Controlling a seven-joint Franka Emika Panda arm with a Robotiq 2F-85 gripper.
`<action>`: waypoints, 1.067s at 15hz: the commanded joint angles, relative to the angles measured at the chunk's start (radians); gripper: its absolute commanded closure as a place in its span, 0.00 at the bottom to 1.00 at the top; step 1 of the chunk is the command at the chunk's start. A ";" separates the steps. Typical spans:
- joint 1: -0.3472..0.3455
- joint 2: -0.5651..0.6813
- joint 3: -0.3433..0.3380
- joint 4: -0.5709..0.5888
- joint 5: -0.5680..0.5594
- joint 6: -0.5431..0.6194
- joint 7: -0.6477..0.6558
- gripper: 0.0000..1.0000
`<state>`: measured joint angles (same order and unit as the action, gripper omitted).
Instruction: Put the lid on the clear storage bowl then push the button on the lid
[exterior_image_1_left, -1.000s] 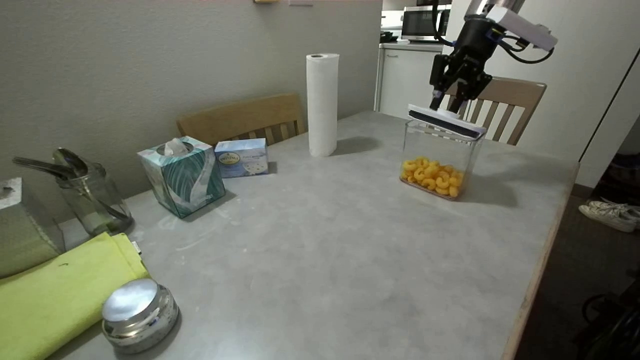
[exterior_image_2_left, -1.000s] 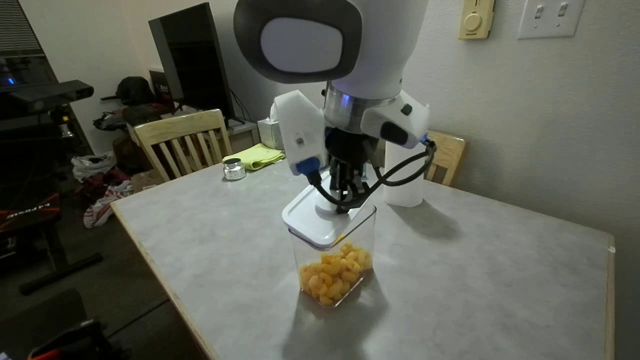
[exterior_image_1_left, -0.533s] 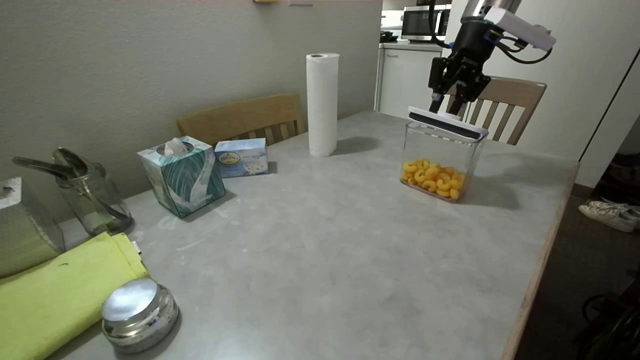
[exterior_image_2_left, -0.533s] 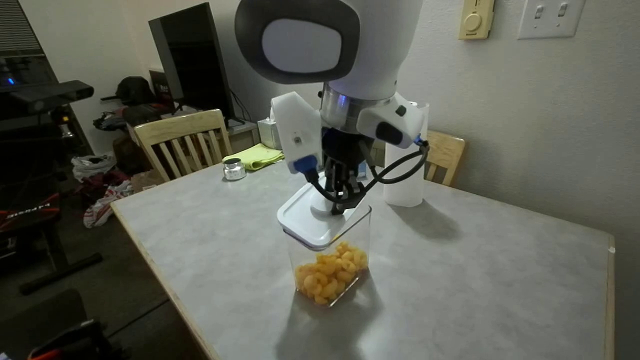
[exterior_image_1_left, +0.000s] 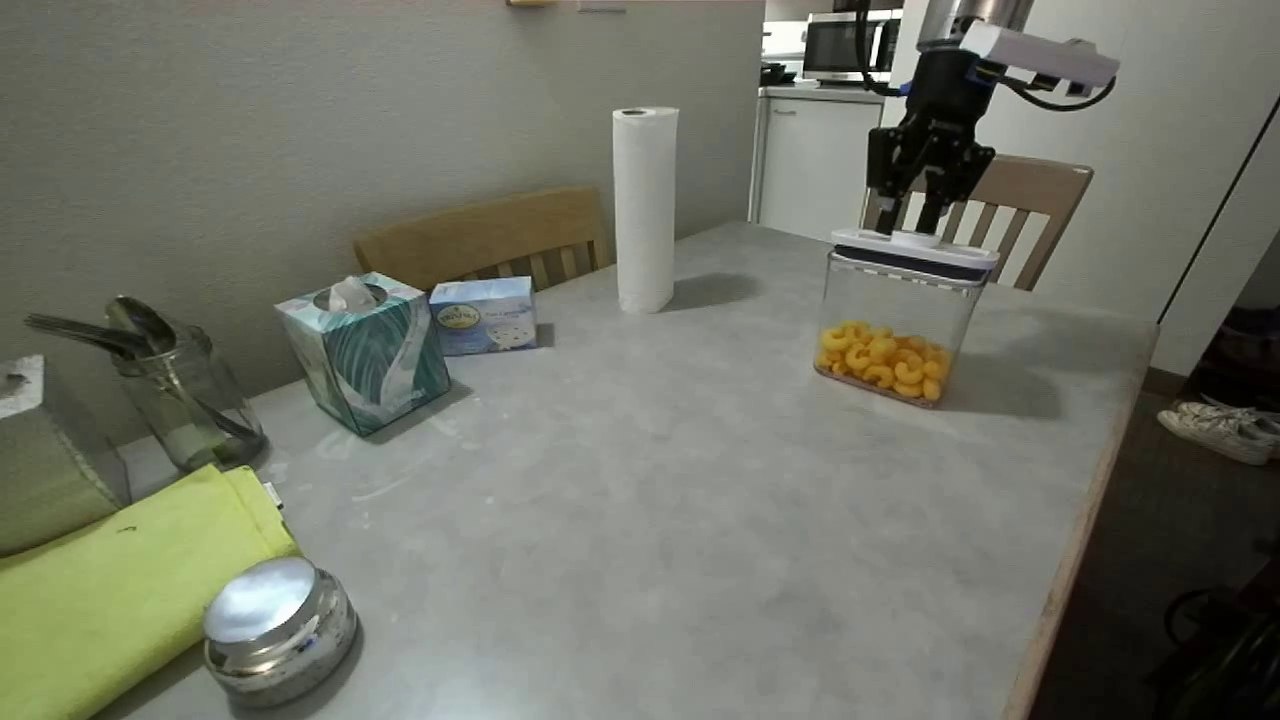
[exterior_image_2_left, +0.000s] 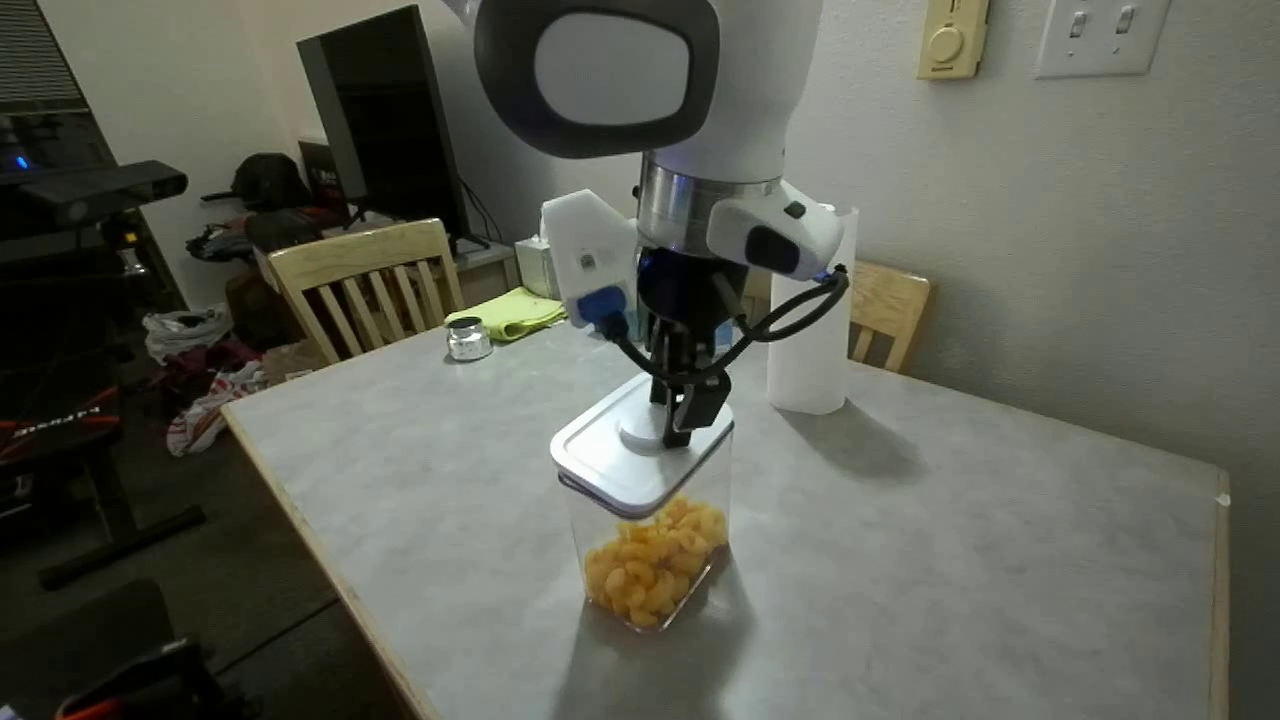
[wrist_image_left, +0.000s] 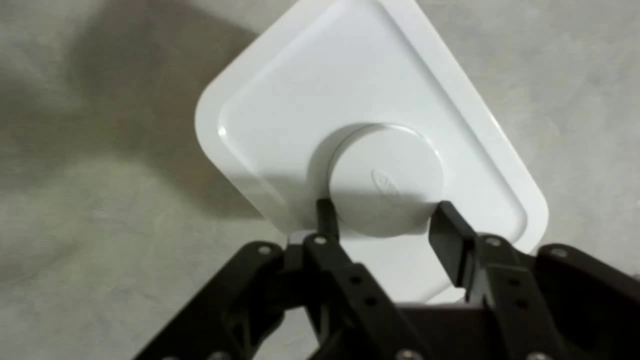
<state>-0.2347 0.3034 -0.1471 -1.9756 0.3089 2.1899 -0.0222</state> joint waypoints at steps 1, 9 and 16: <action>0.010 0.001 -0.009 0.020 -0.052 -0.033 0.037 0.75; 0.008 0.019 -0.001 0.026 -0.045 -0.021 0.026 0.75; 0.011 0.016 -0.003 0.024 -0.051 -0.020 0.033 0.01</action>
<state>-0.2273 0.3061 -0.1471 -1.9712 0.2736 2.1881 -0.0032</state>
